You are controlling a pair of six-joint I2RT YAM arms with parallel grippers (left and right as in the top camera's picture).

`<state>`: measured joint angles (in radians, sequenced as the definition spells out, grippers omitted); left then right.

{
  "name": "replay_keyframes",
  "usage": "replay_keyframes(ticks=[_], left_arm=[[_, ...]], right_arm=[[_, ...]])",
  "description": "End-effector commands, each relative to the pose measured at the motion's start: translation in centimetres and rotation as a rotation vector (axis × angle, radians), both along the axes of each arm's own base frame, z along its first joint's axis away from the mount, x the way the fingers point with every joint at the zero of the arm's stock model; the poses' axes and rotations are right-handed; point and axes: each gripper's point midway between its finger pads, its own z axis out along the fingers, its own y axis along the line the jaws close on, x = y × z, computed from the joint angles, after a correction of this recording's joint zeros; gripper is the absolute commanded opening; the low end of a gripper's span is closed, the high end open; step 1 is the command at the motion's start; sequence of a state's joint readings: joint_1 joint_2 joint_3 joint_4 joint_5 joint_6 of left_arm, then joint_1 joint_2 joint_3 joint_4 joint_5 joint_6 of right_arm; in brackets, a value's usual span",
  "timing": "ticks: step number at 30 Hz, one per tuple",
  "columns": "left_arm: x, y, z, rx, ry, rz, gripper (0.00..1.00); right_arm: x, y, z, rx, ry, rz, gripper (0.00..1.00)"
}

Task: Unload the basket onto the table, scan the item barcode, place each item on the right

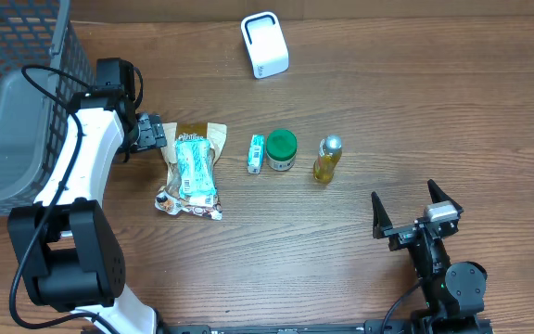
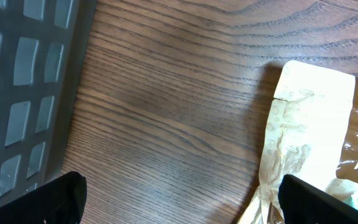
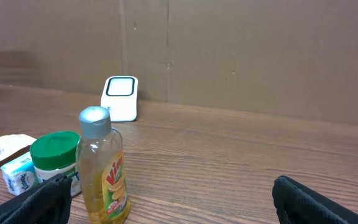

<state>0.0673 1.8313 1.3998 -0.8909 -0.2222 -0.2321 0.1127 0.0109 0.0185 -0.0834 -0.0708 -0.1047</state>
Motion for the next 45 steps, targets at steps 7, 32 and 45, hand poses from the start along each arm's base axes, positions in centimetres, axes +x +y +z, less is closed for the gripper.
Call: replay_keyframes(ticks=[7, 32, 45], left_arm=[[0.1, 0.4, 0.3, 0.021, -0.006, 0.003, 1.0], [0.1, 0.4, 0.3, 0.021, -0.006, 0.003, 1.0], [0.1, 0.4, 0.3, 0.021, -0.006, 0.003, 1.0]], right_arm=[[0.0, -0.1, -0.2, -0.001, -0.001, -0.008, 1.0], [-0.9, 0.2, 2.9, 0.235, 0.038, 0.014, 1.0], [-2.9, -0.8, 11.5, 0.226, 0.136, -0.043, 1.0]])
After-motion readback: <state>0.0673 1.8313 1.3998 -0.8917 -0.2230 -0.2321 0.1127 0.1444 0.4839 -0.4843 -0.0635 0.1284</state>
